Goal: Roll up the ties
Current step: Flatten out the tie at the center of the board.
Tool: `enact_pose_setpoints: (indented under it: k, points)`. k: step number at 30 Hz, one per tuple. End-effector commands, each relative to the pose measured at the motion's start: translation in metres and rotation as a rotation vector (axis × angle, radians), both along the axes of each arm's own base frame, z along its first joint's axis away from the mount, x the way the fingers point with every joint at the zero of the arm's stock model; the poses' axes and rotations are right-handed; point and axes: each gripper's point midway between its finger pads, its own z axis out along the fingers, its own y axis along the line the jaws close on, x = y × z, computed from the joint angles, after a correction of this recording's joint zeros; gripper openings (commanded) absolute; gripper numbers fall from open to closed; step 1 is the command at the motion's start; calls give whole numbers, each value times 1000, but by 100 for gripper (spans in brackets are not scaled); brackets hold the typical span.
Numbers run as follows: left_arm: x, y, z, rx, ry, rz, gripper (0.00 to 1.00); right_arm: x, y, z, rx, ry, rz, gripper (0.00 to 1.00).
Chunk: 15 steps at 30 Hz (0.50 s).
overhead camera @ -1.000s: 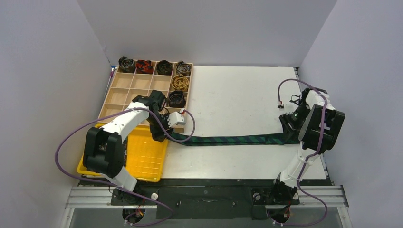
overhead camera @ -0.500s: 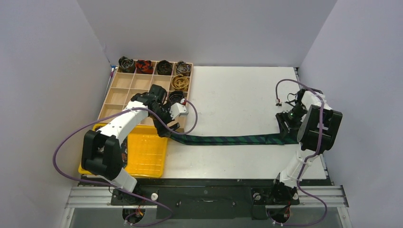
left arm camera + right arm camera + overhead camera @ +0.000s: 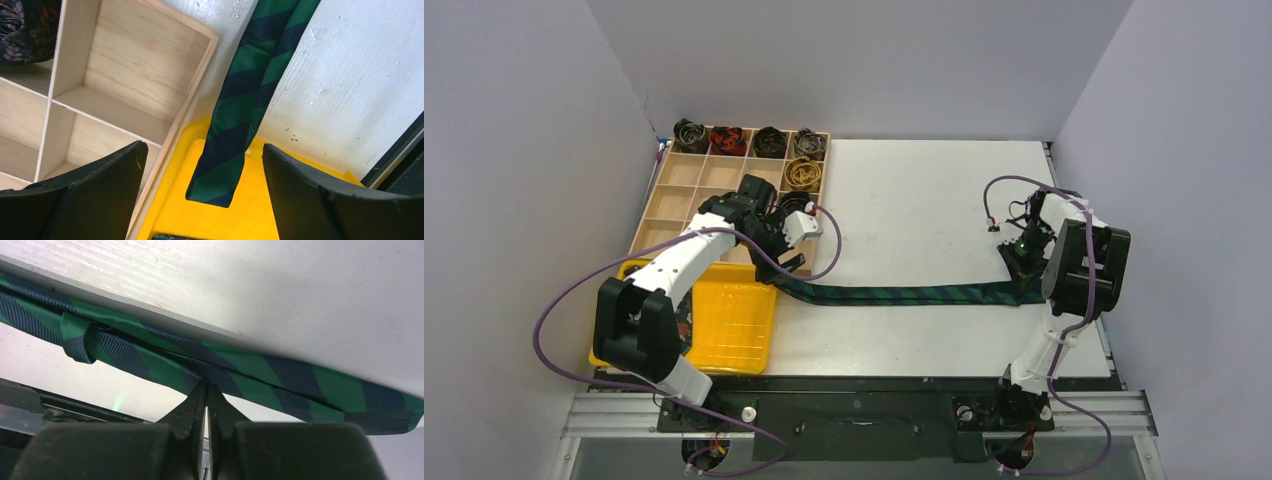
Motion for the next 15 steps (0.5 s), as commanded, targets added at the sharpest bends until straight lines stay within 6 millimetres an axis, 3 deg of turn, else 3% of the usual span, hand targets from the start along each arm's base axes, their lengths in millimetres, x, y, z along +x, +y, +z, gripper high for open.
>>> enact_pose_setpoints:
  k: [1, 7, 8, 9, 15]
  points:
    - [18, -9, 28, -46, -111, 10, 84, 12, -7, 10, -46, -40, 25, 0]
    - [23, -13, 41, -82, -147, 32, 85, 19, -8, 29, -47, -101, 34, 0]
    - [24, -15, 42, -90, -153, 32, 95, 19, -8, 33, -49, -115, 38, 0]
    - [24, -16, 45, -103, -157, 35, 99, 19, -9, 33, -51, -118, 45, 0]
    - [25, -23, 52, -141, -192, 40, 97, 32, -11, 36, -76, -178, 26, 0]
